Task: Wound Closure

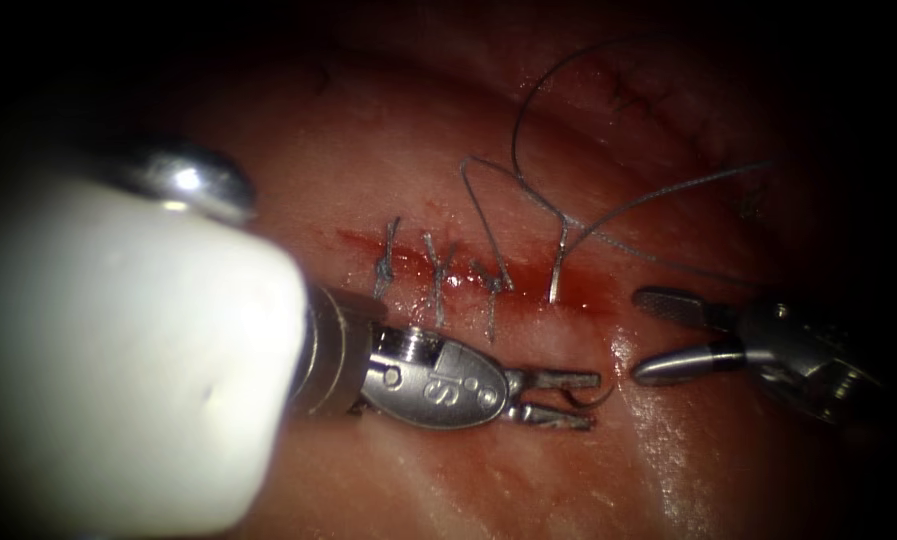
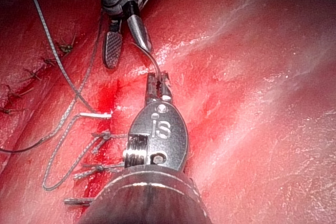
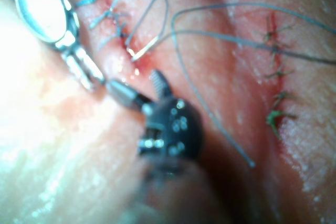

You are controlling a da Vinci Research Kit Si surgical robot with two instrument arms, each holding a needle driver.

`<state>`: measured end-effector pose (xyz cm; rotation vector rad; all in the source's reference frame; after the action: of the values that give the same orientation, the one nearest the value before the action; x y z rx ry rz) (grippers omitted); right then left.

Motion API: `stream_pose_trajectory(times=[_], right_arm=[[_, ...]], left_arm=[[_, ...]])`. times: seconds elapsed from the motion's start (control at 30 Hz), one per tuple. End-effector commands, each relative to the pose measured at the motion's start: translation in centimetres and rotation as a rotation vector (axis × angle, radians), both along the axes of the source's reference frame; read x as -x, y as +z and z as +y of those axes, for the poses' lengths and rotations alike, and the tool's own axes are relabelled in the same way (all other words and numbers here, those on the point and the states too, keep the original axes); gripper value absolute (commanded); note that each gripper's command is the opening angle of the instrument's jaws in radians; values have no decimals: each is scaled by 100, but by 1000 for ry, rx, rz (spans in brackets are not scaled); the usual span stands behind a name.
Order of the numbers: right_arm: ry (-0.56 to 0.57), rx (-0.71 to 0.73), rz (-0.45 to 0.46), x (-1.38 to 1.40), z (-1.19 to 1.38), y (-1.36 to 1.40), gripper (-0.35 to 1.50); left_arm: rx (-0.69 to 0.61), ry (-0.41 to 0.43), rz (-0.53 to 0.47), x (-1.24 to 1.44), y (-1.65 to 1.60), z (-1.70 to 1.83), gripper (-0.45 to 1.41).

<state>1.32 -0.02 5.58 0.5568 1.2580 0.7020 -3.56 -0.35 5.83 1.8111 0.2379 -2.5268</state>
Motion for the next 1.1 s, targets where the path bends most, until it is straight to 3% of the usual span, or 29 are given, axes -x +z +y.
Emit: stream_pose_trajectory(times=[0.03, 0.27, 0.53, 0.63, 0.83, 1.1], right_arm=[[-1, -2, 3, -7, -8, 8, 131], [1, -14, 5, -5, -16, 10, 130], [1, -17, 5, -3, -18, 12, 128], [1, -15, 5, -3, -19, 14, 126], [0, -16, 7, -3, -23, 16, 126], [3, -27, 7, -4, -24, 16, 126]], left_arm=[[-41, -13, 4, 4, 5, -6, -45], [-207, -78, -24, 1, -12, 3, -45], [-452, -109, -126, -4, -61, 4, -45], [-640, -93, -151, -7, -79, -2, -45], [-880, -66, -225, -18, -88, -4, -45], [-967, -17, -299, -38, -102, 6, -45]])
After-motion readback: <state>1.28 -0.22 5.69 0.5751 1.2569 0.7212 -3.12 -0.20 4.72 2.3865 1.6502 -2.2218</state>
